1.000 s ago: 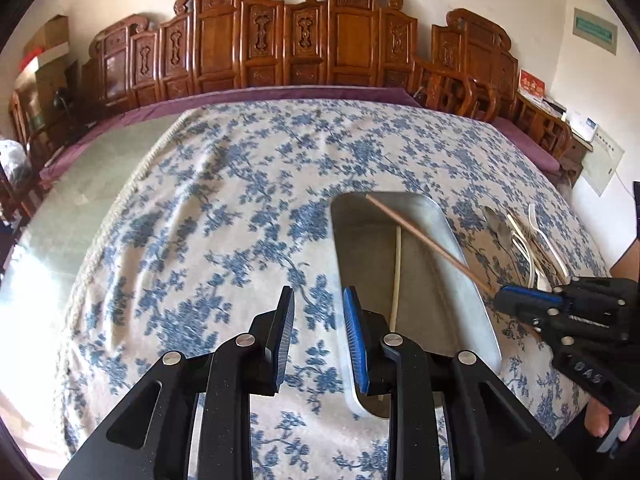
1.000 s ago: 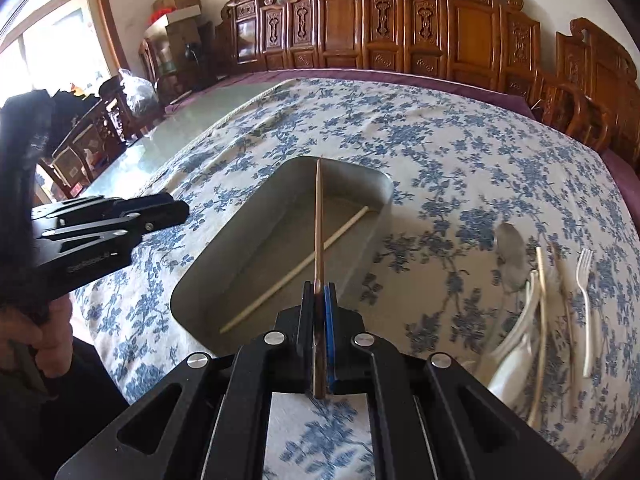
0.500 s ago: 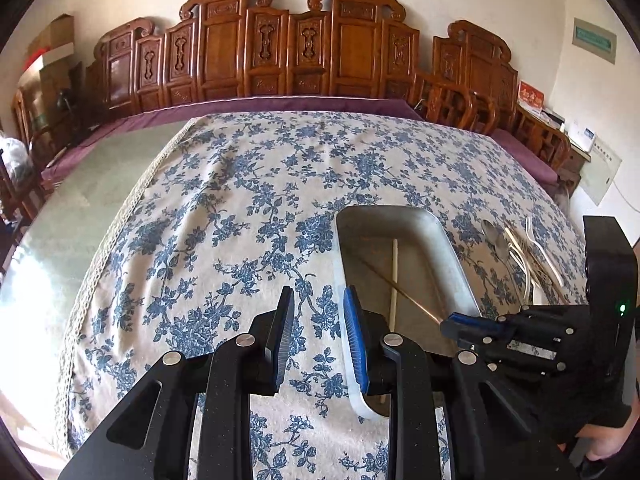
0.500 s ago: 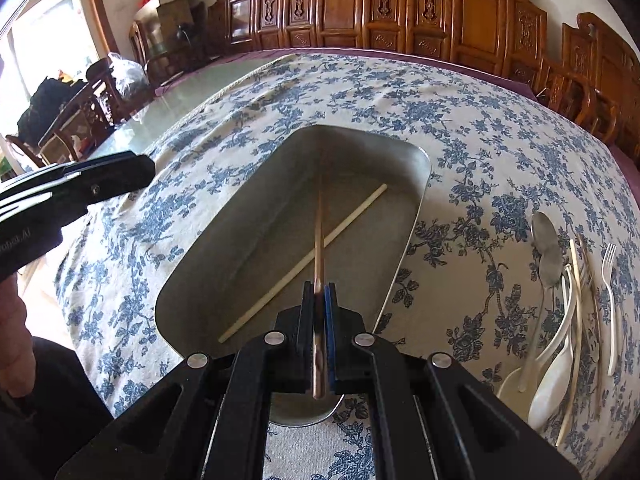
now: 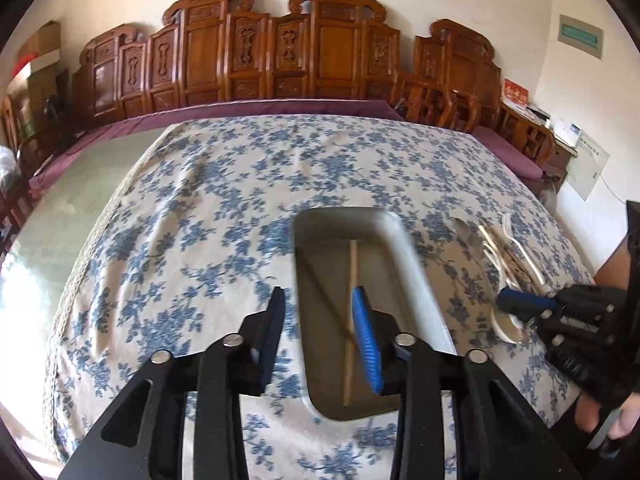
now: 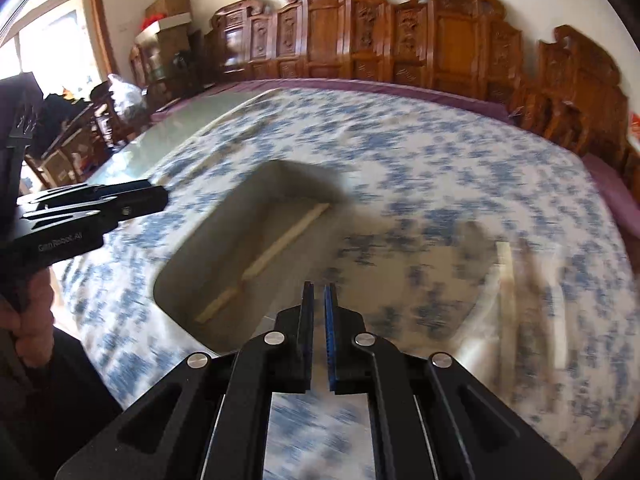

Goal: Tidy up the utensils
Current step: 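Grasp another wooden chopstick with the right gripper while the left moves toward the metal spoons, then grasp a metal spoon by its handle with the left gripper while the right holds the chopstick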

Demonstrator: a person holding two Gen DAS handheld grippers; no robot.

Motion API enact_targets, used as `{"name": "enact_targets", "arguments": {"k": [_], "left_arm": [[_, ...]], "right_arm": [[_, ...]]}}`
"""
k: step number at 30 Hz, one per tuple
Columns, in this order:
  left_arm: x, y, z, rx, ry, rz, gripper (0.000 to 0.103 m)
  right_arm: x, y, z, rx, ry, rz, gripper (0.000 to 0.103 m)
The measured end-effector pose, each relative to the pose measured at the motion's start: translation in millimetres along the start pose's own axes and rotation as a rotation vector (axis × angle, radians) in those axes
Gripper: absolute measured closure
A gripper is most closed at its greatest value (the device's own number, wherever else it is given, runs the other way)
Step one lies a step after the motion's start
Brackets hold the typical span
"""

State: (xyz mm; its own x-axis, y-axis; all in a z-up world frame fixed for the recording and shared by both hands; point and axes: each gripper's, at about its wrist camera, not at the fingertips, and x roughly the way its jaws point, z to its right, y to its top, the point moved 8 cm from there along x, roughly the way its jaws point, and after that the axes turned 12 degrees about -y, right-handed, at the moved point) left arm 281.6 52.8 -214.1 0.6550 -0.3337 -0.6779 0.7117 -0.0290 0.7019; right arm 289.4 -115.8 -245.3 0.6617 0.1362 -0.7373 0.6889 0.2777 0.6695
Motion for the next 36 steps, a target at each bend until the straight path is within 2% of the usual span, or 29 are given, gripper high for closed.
{"name": "enact_targets", "arguments": {"k": [4,7,11,17,26,30,36], "left_arm": [[8.2,0.5,25.6,0.028,-0.037,-0.008,0.068],[12.7,-0.4,43.5,0.040,-0.065,-0.013,0.068],[14.6,-1.5,65.0,0.057,-0.089,0.000,0.068],[19.7,-6.2,82.3,0.054,-0.120,-0.003,0.067],[33.0,-19.9,107.7,0.108,-0.126,-0.045,0.067],[39.3,-25.7,119.5,0.138,-0.128,-0.061,0.067],[48.2,-35.3,131.0,0.160,-0.127,-0.080,0.067]], "right_arm": [[-10.6,-12.7,57.9,0.029,-0.092,0.003,0.096],[-9.6,-24.8,93.4,0.056,-0.144,-0.012,0.090],[-2.1,-41.8,123.3,0.085,-0.171,-0.039,0.088],[22.6,-59.8,129.3,0.108,-0.149,-0.087,0.088],[58.5,-88.4,122.5,0.100,-0.122,-0.169,0.089],[59.4,-89.0,123.6,0.078,-0.144,-0.154,0.097],[48.8,-88.7,131.6,0.101,-0.140,-0.129,0.097]]}}
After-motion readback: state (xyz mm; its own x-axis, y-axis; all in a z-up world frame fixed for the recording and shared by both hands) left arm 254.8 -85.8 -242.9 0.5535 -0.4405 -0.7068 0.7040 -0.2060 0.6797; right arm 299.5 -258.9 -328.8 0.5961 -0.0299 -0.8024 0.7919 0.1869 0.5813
